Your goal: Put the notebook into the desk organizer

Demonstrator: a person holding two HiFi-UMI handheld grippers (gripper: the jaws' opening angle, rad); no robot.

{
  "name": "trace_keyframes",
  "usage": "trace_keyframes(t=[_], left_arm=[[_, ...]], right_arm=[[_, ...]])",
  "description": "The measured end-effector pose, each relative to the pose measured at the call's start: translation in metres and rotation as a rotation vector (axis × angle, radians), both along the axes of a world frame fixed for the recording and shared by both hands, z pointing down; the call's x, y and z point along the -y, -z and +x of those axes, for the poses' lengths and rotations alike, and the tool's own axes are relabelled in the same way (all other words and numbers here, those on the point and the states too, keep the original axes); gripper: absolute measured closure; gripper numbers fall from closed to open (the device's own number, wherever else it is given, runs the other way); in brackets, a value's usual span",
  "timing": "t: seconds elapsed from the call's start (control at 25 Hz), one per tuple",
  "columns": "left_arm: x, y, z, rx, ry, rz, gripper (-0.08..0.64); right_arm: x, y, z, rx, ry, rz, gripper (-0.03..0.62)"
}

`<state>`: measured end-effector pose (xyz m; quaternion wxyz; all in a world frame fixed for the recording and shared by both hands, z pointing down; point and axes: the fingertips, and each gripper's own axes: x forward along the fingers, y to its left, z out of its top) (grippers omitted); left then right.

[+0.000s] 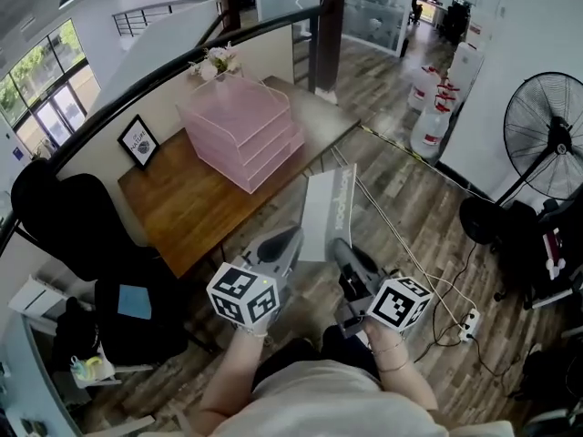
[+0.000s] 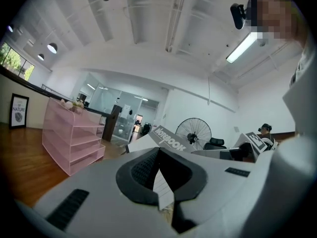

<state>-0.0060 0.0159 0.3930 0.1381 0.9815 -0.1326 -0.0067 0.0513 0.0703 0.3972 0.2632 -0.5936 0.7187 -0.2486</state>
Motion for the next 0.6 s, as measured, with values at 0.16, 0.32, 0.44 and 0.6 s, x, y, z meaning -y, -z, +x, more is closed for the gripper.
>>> trace_keyframes(t=[0.16,0.32,0.44,0.6], left_arm=[[0.033,-0.01,-0.001,0.018,0.036,-0.006,0.548],[0.059,-0.018,0.002,0.017,0.064,-0.019,0.548],[0.083,-0.022,0.006,0.022,0.099,-0.023,0.548],[0.116,-0.023,0.014,0.024,0.167,-0.024,0.548]], right_arm=[[0.035,-0.009,0.004,0.008,0.036,-0.018,0.571],[0.069,-0.014,0.014,0.016,0.064,-0.021,0.571],[0.098,-0.015,0.024,0.024,0.091,-0.011,0.569],[0.138,-0.013,0.038,0.033,0.155,0.004,0.569]])
